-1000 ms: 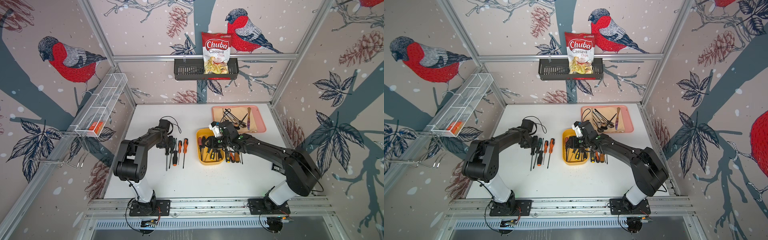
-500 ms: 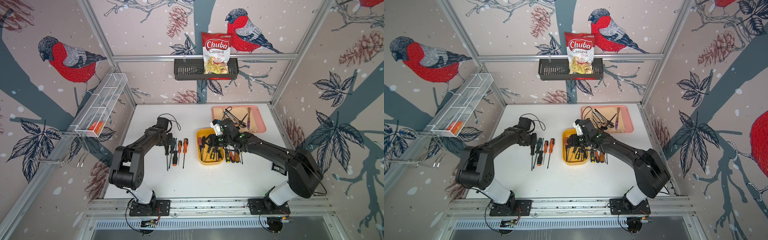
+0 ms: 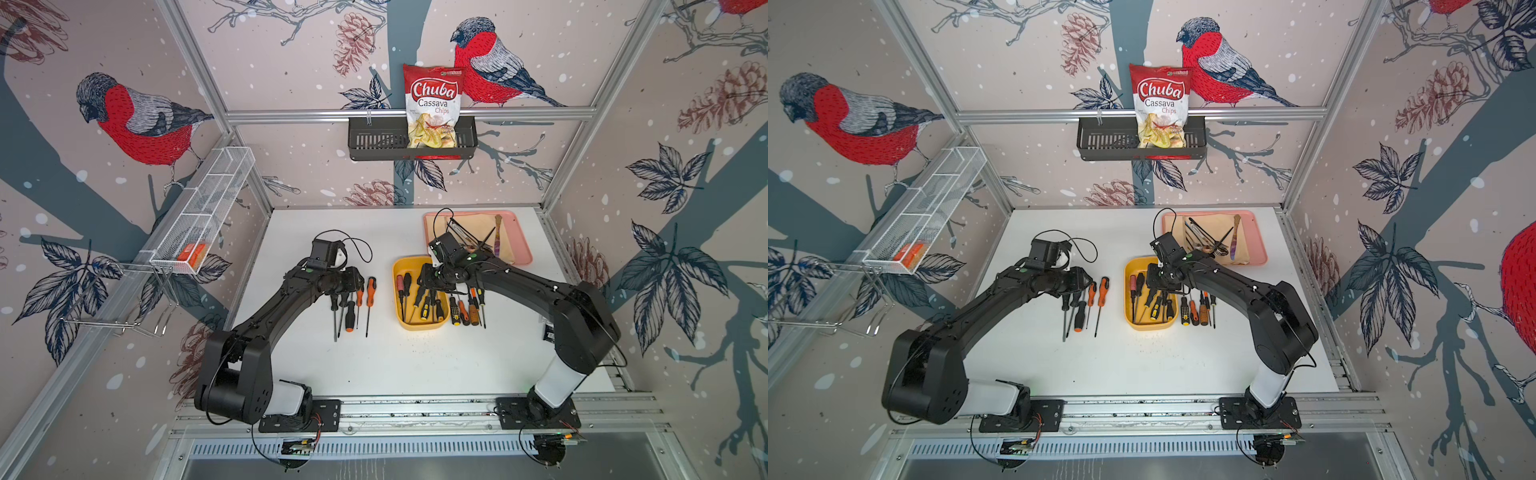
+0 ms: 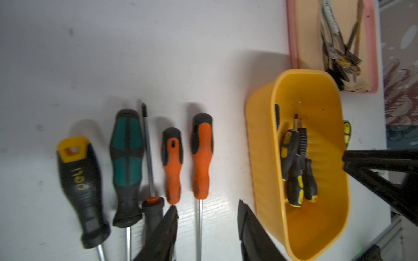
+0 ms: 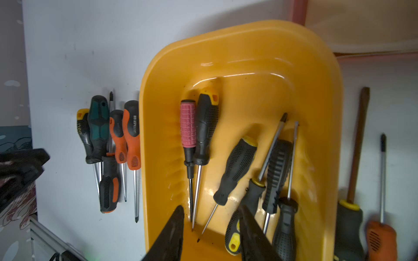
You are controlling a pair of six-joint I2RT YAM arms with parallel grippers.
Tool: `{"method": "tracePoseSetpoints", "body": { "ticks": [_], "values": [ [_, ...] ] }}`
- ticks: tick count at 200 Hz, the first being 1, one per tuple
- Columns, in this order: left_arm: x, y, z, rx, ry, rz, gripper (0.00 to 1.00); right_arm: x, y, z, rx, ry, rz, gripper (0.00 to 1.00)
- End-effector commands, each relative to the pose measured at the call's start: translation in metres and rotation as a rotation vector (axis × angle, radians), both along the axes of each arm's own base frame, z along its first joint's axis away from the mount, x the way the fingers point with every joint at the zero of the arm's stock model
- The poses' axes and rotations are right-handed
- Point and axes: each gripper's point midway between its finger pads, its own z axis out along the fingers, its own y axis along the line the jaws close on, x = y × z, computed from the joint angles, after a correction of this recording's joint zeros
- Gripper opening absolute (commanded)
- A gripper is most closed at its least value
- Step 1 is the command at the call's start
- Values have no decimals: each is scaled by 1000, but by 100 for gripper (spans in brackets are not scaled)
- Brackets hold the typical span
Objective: Take out the screwdriver from the storage box
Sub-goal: Place the screwdriver at the center of the board, then pick up the screwdriver from the storage box.
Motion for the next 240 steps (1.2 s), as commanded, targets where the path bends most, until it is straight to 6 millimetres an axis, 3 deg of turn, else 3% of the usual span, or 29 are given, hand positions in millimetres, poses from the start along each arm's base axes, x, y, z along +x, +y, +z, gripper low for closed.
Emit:
{"method": "tracePoseSetpoints", "body": {
  "ticks": [1,75,182,240],
  "values": [
    [-8,-23,11,-80,-15,-56,46,1,-9,-11,-75,18,-42,41],
    [-29,-40,11,-138,-15,-82,47,6,3,-42,-134,69,-35,41],
    [-35,-45,3,-153,3,-85,47,14,8,-78,-193,122,-41,42],
    [-36,-44,1,-153,9,-78,47,17,15,-83,-176,135,-26,30]
  ]
}}
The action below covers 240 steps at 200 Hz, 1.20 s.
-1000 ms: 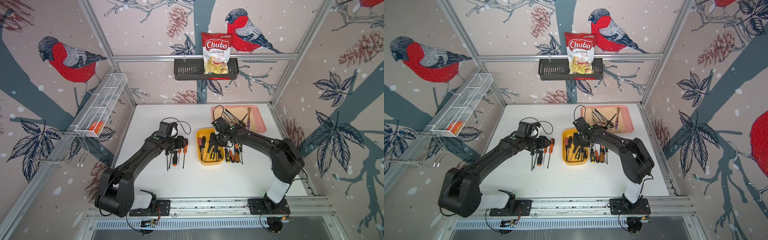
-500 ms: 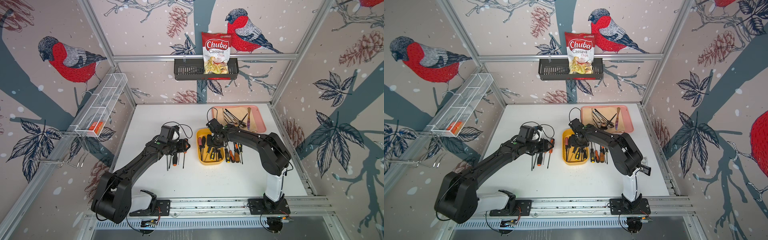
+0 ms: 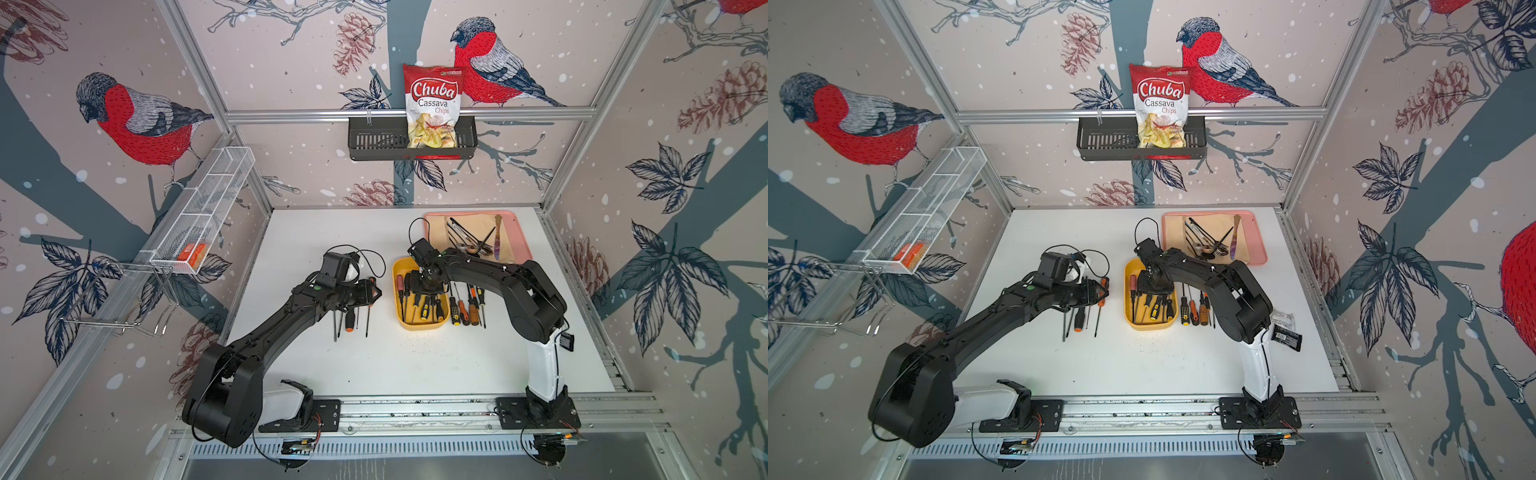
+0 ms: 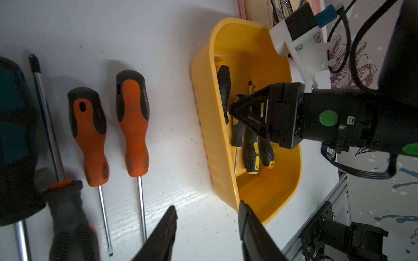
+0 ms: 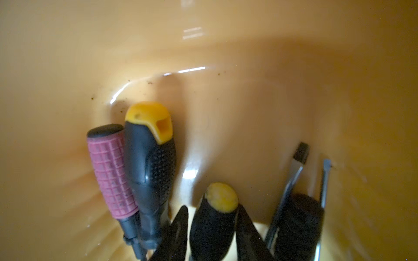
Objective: Take out the screwdriver from the storage box
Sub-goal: Pick up the screwdriver from the storage box.
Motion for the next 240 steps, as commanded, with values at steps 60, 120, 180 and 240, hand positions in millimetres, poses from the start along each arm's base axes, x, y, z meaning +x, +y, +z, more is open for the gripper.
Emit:
{"method": "tracePoseSetpoints", "body": {
  "ticks": [60,120,180,240],
  "values": [
    [8,-11,9,-36,-31,-1,47,6,0,36,42,-56,13,23],
    [14,-44,18,-52,-50,-48,47,13,-27,86,35,-146,24,22],
    [13,-91,18,-52,-46,-120,47,17,-98,99,-96,-178,-10,22],
    [15,-127,14,-38,-35,-172,47,22,-182,87,-312,-179,-90,22]
  ]
}}
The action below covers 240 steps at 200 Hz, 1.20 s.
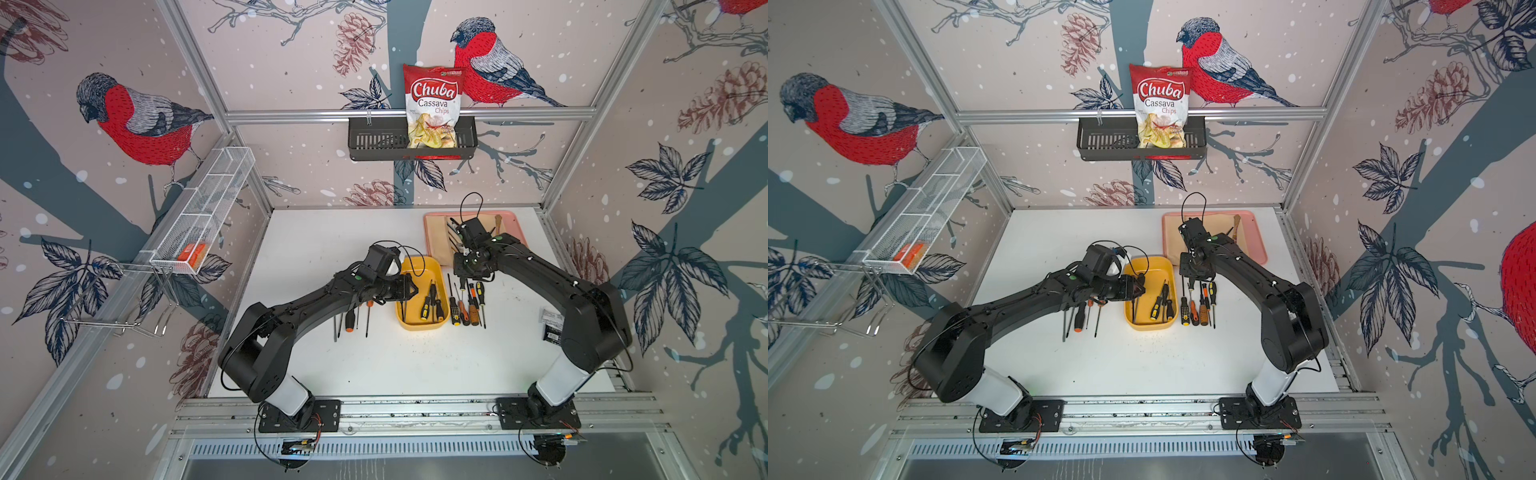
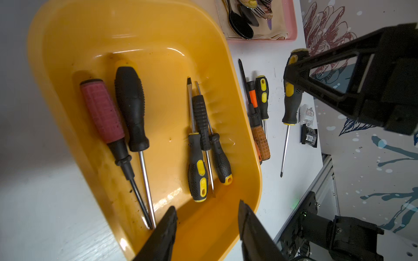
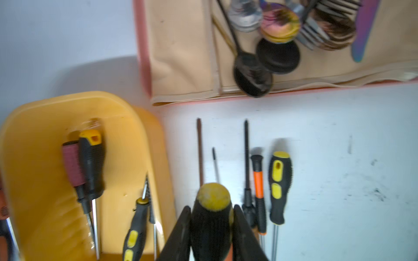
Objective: Take out the screwdriver from the storage box
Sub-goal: Pick up the screwdriver from the storage box, then place the screwdriver at the center of the board.
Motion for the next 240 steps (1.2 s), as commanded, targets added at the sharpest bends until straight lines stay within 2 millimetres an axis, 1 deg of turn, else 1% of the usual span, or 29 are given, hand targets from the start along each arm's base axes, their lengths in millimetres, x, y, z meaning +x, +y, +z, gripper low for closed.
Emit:
{"method": "tracePoseSetpoints", "body": {
  "ticks": [1,15,34,69,89,122,164,178,204,240],
  "values": [
    [6,-12,5,-7,-26,-9,47,-1,-36,-4,-148,-4,-23,22],
    [6,-16,4,2,-28,-17,47,0,-54,-9,-218,3,-49,22],
    [7,-18,5,9,-30,-21,47,0,-70,-19,-282,21,-61,23],
    [8,-17,4,22,-32,-16,47,0,-89,-38,-386,55,-60,23],
    [7,-15,3,30,-31,-14,47,1,-95,-50,-400,71,-54,24],
    [6,-10,1,50,-34,-8,46,1,-92,-70,-337,97,-49,24],
    [5,-7,-2,73,-34,-5,46,0,-85,-86,-279,125,-39,25],
    [5,-7,-3,76,-34,-6,46,-1,-86,-91,-279,139,-43,25],
    [5,-6,-4,82,-33,-6,46,-2,-87,-96,-282,152,-52,28],
    [4,-5,-6,85,-27,-1,46,-2,-85,-96,-269,148,-57,34]
  ]
}}
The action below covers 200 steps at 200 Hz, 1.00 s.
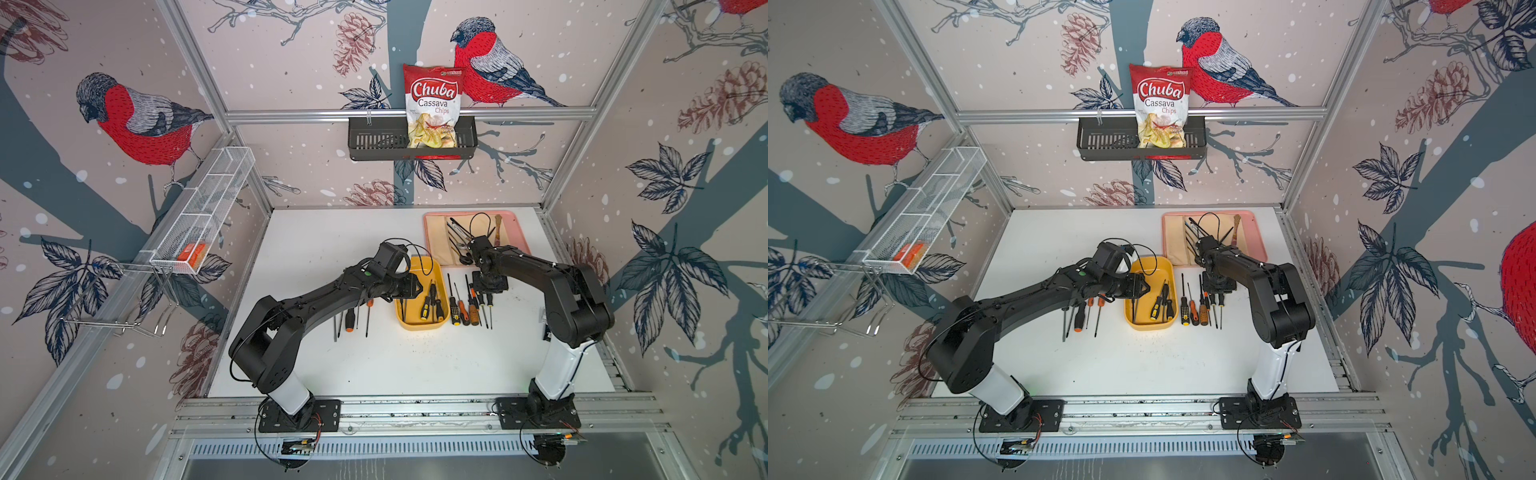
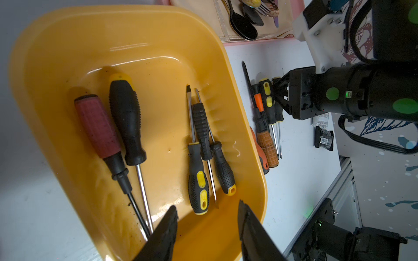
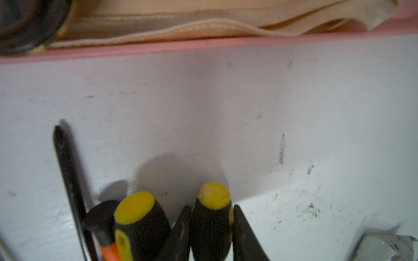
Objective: Take out the screwdriver from the storage box
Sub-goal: Place the screwdriver at the center of the board.
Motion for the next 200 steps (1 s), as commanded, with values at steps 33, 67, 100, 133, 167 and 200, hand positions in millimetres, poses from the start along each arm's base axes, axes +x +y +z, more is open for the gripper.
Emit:
{"method": "tracePoseSetpoints", "body": {
  "ticks": [33,67,100,133,167,200],
  "values": [
    [-1,2,-1,10,-5,5,46,0,4,8,26,-19,-6,38],
    [3,5,1,18,-9,39,46,1,4,30,45,-62,-12,39],
    [11,9,-5,60,11,93,46,2,17,63,146,-133,1,39],
    [21,12,-9,102,22,148,46,-3,48,90,359,-192,63,40],
    [30,18,-14,170,30,204,47,-15,91,110,629,-224,175,40],
    [38,18,-20,213,42,227,48,-29,116,132,806,-251,250,41]
  ]
}}
